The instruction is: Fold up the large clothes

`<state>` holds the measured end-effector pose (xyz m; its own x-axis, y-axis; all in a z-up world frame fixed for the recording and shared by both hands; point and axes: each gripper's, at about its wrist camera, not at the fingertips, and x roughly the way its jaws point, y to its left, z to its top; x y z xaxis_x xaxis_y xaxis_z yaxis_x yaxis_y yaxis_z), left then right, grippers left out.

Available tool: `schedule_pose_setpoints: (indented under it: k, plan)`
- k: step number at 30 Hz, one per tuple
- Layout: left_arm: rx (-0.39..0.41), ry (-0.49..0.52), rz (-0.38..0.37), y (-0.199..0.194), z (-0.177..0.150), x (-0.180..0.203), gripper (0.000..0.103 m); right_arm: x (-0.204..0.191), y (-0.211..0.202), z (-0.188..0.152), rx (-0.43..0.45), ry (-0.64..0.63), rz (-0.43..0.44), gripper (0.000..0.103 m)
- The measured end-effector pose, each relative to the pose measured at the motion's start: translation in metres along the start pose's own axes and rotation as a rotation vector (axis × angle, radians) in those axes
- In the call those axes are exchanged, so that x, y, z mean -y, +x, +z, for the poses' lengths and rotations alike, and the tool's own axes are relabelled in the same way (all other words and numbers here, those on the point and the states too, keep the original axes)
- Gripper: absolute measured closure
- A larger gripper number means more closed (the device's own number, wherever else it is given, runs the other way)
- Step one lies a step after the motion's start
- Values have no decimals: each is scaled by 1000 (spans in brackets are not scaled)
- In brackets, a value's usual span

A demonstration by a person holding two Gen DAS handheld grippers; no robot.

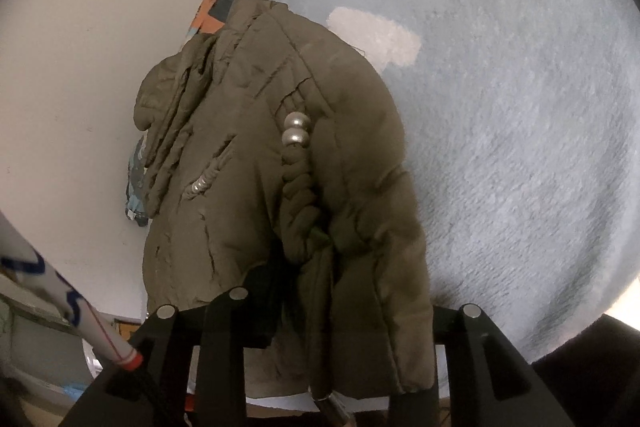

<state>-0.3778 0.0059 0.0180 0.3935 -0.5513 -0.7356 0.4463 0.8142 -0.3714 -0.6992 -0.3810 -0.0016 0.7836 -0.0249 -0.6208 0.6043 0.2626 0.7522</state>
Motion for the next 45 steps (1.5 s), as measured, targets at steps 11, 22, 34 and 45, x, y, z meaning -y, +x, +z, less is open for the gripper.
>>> schedule_pose_setpoints:
  k: [11, 22, 34, 45]
  plan:
    - [136, 190, 9, -42, 0, 31, 81, -37, -52, -5, 142, -215, 22, 88]
    - [168, 236, -13, -63, 1, 38, 82, -70, -75, -11, 202, -321, 47, 89]
    - [183, 260, -68, -79, 31, 54, 82, -81, -101, -2, 226, -301, 135, 89]
    - [265, 301, -120, -102, 107, 80, 81, -134, -119, 52, 267, -330, 215, 89]
